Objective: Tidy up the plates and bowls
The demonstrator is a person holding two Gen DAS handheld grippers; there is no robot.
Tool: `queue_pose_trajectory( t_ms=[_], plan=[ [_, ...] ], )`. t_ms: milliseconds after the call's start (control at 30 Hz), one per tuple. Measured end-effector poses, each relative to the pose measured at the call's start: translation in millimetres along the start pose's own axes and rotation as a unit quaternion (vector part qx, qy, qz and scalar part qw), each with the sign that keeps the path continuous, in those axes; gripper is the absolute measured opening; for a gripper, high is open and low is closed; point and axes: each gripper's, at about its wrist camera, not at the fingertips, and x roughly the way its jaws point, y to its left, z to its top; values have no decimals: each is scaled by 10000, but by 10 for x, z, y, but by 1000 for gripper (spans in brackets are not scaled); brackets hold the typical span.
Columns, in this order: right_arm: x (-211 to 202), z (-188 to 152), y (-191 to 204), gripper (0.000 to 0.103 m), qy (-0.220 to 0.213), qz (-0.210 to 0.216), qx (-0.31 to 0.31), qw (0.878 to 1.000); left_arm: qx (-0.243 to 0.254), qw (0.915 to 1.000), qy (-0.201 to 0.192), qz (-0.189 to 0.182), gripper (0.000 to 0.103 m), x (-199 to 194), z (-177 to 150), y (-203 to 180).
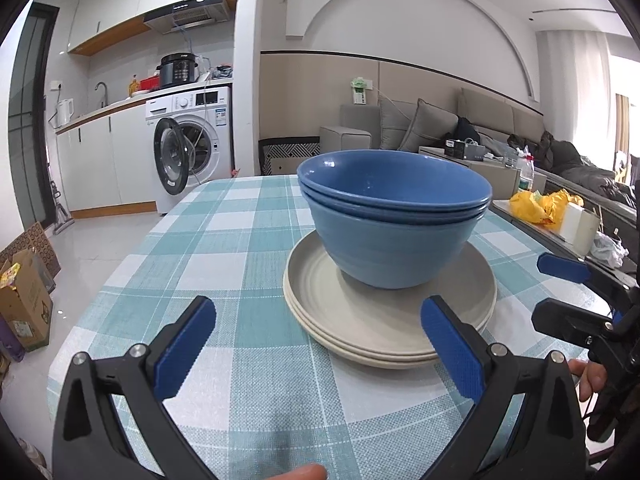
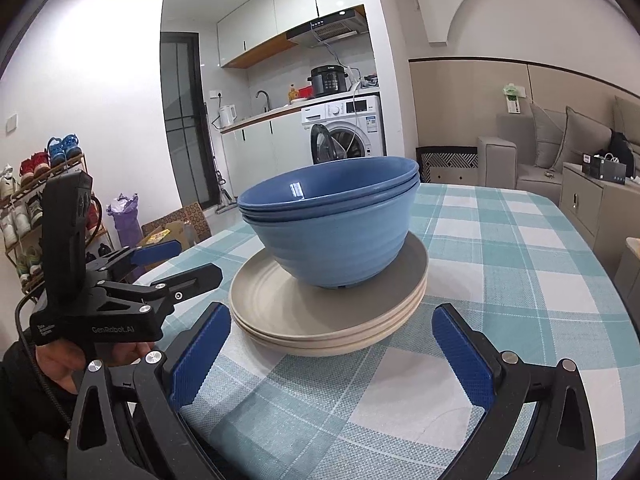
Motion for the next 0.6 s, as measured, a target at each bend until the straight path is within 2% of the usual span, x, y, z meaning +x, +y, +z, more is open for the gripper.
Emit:
queue_pose_trajectory(
  t_ms=[600],
  plan=[
    [16,-77,49,102,-20,147,-42,9999,-24,10000,-79,8,103,-2,-75,-14]
  ],
)
